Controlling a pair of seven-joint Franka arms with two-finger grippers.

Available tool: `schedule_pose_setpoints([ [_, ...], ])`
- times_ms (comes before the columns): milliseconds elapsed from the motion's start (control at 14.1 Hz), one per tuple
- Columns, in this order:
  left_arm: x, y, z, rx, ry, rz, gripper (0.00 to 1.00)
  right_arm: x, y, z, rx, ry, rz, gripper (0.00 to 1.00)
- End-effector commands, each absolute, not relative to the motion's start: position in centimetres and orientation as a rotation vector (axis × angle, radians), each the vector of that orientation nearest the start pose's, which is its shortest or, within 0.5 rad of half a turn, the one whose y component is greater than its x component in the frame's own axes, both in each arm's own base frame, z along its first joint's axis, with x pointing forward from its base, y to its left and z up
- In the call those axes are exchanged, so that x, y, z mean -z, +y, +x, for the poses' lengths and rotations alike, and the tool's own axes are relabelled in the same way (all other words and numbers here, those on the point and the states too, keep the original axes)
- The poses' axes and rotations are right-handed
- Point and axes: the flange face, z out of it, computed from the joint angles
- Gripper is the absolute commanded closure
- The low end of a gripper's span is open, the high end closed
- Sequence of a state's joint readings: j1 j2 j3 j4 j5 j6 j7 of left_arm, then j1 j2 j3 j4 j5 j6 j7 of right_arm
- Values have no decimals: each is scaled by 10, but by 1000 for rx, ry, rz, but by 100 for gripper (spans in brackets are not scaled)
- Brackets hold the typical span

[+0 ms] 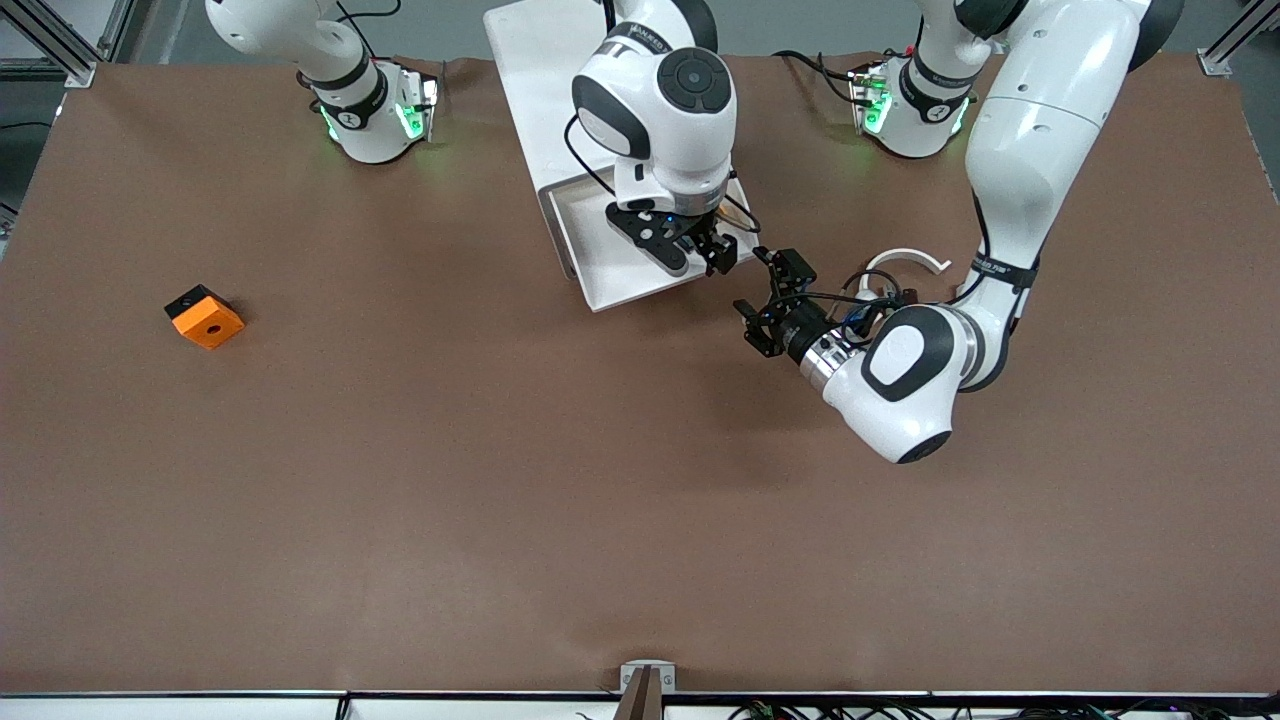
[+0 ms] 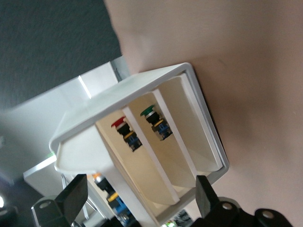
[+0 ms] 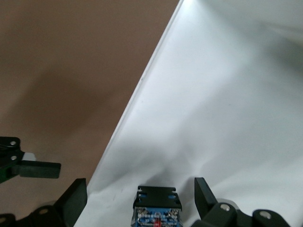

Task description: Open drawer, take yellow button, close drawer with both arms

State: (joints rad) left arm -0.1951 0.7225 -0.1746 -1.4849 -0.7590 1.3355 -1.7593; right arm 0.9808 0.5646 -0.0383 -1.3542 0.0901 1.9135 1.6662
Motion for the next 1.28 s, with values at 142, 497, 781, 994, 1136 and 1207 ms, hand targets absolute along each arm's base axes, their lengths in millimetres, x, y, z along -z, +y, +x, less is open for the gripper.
schedule_pose_setpoints([
  [142,-279,-278,562,-1626,-1462,-2107,0,-397,590,408,-138,1175,-2914,0],
  [497,-268,-265,585,-1264,-1309,-2533,0,-400,592,407,-147,1170,-2905,0],
  [781,-269,-262,609,-979,-1179,-2820,0,-400,595,404,-145,1156,-2906,79],
  [994,-282,-259,624,-812,-1113,-2948,0,-402,596,404,-144,1159,-2902,100],
  [1136,-302,-259,642,-658,-1072,-3006,0,-408,593,410,-141,1162,-2889,100],
  [1207,-298,-259,646,-637,-1058,-3004,0,-419,592,416,-150,1170,-2864,100],
])
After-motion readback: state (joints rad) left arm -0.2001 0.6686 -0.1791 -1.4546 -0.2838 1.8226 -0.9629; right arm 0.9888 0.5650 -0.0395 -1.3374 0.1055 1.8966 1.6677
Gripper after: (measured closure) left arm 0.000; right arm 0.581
